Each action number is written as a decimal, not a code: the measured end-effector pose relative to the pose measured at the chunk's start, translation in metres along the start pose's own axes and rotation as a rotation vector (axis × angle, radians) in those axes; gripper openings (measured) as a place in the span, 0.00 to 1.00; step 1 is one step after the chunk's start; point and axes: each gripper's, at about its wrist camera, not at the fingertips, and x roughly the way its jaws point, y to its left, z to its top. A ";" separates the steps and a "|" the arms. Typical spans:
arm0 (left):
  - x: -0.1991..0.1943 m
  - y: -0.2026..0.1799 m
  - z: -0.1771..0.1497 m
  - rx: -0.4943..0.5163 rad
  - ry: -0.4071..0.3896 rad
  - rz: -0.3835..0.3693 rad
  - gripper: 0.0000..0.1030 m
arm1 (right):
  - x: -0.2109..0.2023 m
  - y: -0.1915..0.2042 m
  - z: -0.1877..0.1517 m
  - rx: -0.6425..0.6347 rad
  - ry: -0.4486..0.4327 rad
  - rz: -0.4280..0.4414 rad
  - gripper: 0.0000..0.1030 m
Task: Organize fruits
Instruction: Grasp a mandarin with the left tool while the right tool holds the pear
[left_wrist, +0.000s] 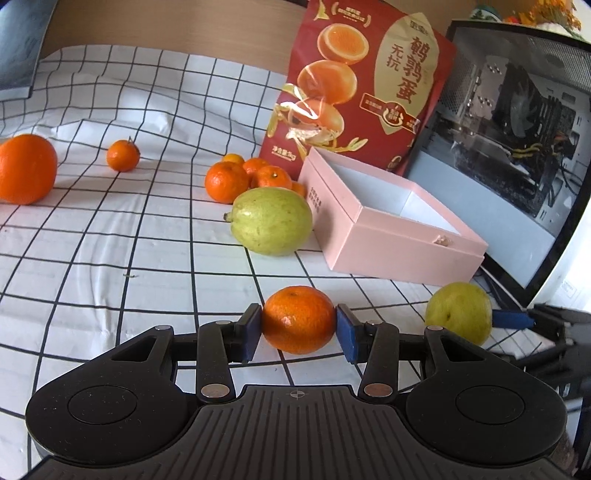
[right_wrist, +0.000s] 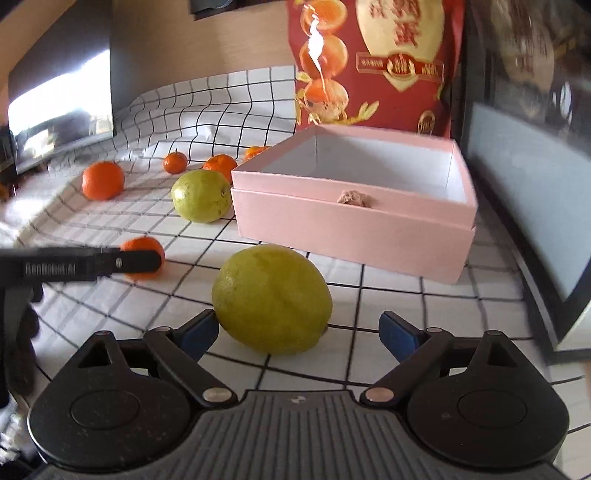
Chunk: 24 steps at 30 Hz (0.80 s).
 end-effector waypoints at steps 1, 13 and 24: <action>0.000 0.001 0.000 -0.011 -0.001 -0.004 0.47 | -0.002 0.003 -0.002 -0.021 -0.005 -0.014 0.91; 0.000 0.005 0.000 -0.030 -0.004 -0.016 0.47 | 0.015 0.006 0.009 0.033 0.063 0.042 0.91; -0.001 0.004 0.000 -0.036 -0.006 -0.017 0.47 | 0.020 0.027 0.012 -0.036 0.054 0.036 0.73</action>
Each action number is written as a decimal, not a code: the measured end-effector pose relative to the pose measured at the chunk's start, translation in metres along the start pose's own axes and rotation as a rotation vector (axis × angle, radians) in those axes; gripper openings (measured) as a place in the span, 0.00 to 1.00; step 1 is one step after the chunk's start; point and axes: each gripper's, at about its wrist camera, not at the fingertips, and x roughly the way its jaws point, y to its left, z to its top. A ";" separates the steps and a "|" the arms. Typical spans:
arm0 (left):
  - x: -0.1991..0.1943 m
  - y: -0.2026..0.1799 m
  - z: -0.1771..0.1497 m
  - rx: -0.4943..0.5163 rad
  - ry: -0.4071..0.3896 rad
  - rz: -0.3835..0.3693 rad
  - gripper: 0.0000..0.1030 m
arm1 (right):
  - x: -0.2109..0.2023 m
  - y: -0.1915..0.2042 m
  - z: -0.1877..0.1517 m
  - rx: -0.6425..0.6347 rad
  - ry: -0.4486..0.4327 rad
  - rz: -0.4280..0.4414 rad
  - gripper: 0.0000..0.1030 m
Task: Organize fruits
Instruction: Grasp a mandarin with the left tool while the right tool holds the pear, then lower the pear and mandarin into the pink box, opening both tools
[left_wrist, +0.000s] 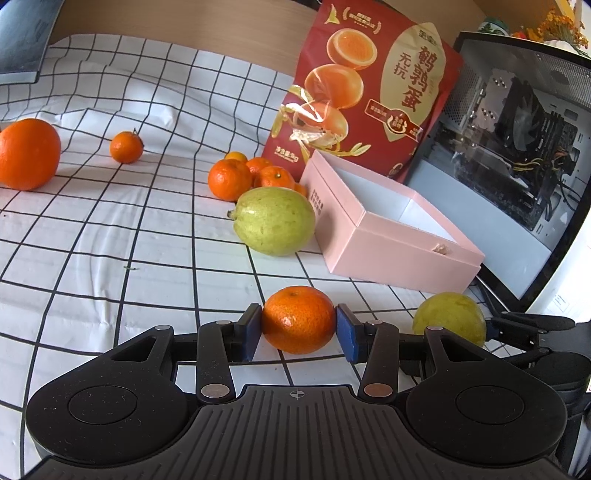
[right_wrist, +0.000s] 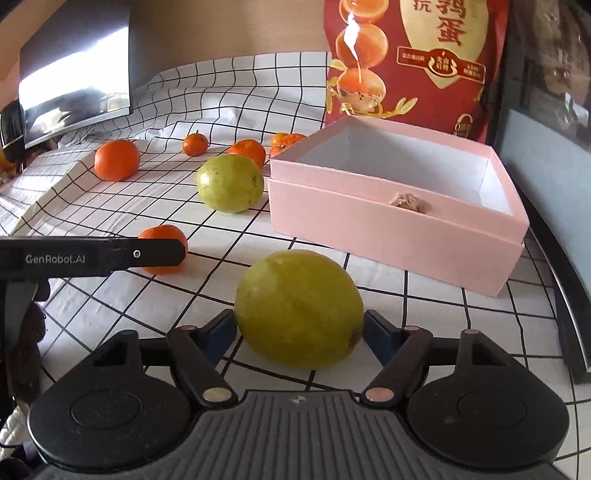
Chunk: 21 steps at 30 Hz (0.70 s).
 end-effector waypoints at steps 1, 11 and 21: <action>0.000 -0.001 0.000 0.004 0.000 0.003 0.47 | 0.001 0.000 0.001 -0.003 0.004 0.001 0.73; -0.005 -0.018 -0.005 0.112 -0.016 -0.014 0.47 | -0.002 -0.004 0.002 -0.008 0.013 -0.013 0.63; 0.001 -0.063 0.019 0.185 0.040 -0.177 0.47 | -0.044 -0.036 0.009 0.054 -0.040 -0.097 0.63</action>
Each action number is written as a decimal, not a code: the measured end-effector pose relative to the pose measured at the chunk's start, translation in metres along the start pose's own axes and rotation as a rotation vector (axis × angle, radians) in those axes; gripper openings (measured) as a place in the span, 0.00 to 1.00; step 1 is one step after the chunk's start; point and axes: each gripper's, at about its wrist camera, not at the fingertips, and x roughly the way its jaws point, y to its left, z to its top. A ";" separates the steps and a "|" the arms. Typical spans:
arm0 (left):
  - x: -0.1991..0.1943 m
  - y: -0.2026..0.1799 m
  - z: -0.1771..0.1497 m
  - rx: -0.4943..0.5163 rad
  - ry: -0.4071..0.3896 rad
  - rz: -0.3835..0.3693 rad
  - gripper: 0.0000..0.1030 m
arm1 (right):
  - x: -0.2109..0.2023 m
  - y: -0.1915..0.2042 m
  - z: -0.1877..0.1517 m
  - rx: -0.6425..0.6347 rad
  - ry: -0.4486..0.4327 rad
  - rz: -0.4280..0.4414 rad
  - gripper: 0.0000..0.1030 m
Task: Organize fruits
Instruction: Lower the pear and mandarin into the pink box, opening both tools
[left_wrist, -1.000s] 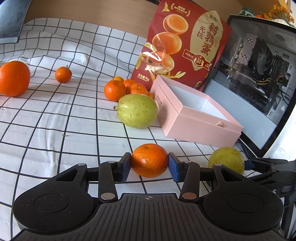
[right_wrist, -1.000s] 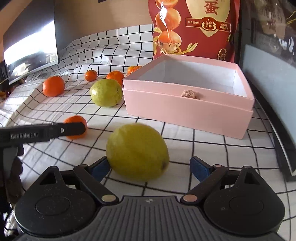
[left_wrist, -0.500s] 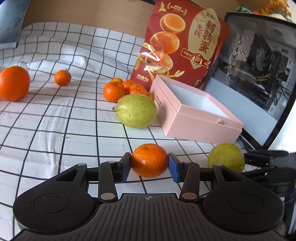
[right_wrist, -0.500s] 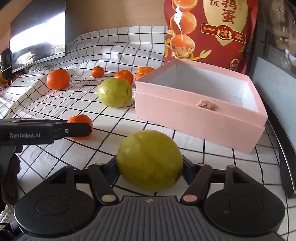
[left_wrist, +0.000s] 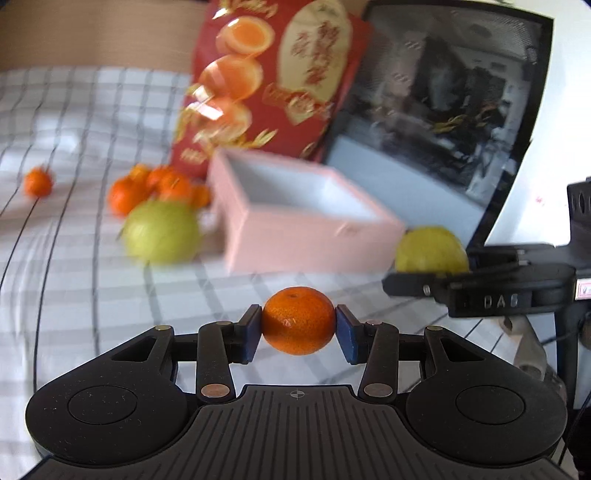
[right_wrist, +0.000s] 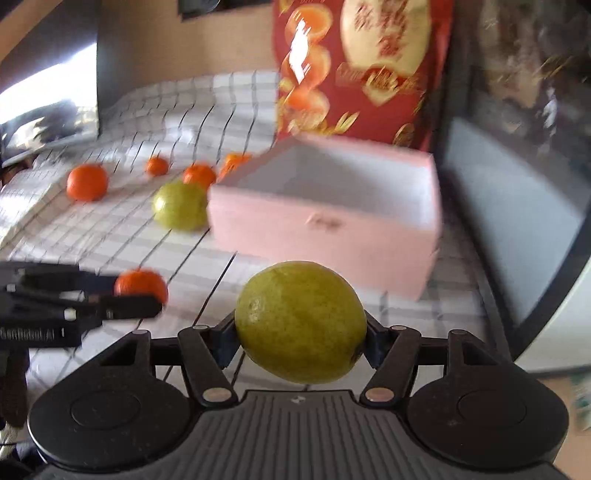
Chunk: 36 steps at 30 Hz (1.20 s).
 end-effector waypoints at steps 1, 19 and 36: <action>0.000 -0.004 0.013 0.011 -0.013 -0.006 0.47 | -0.007 -0.002 0.009 -0.001 -0.022 -0.007 0.63; 0.176 0.045 0.143 0.059 0.193 0.166 0.47 | 0.079 -0.034 0.209 0.092 0.044 -0.205 0.63; 0.003 0.166 0.102 -0.176 -0.198 0.306 0.46 | 0.137 -0.043 0.130 0.064 0.278 -0.218 0.63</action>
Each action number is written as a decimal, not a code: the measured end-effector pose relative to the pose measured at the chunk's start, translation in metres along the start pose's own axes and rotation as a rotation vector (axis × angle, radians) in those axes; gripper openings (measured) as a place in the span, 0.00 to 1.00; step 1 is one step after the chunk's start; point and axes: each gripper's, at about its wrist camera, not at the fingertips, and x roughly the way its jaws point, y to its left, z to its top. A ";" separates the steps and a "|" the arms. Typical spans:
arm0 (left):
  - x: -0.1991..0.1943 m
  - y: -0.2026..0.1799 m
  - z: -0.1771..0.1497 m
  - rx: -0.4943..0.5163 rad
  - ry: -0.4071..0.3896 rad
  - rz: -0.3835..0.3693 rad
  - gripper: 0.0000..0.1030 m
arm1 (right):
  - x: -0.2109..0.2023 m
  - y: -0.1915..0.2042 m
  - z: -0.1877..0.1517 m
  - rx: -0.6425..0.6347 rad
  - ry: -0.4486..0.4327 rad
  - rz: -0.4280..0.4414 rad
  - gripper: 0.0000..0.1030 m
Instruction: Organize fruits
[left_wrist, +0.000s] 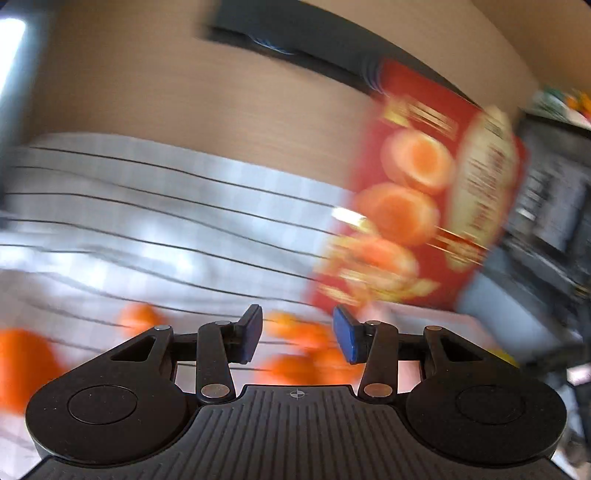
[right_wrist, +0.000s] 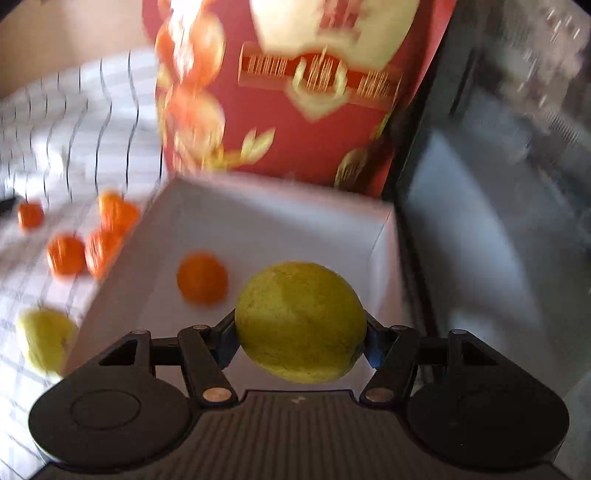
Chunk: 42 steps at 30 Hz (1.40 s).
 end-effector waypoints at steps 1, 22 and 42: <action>-0.004 0.015 -0.001 -0.027 -0.021 0.038 0.46 | 0.005 0.002 -0.005 -0.014 0.016 -0.004 0.63; -0.051 0.116 -0.030 -0.214 -0.250 0.270 0.46 | -0.054 0.057 -0.003 -0.117 -0.207 0.010 0.75; 0.104 0.061 0.012 -0.014 0.226 0.285 0.52 | -0.089 0.113 -0.024 -0.238 -0.201 0.237 0.78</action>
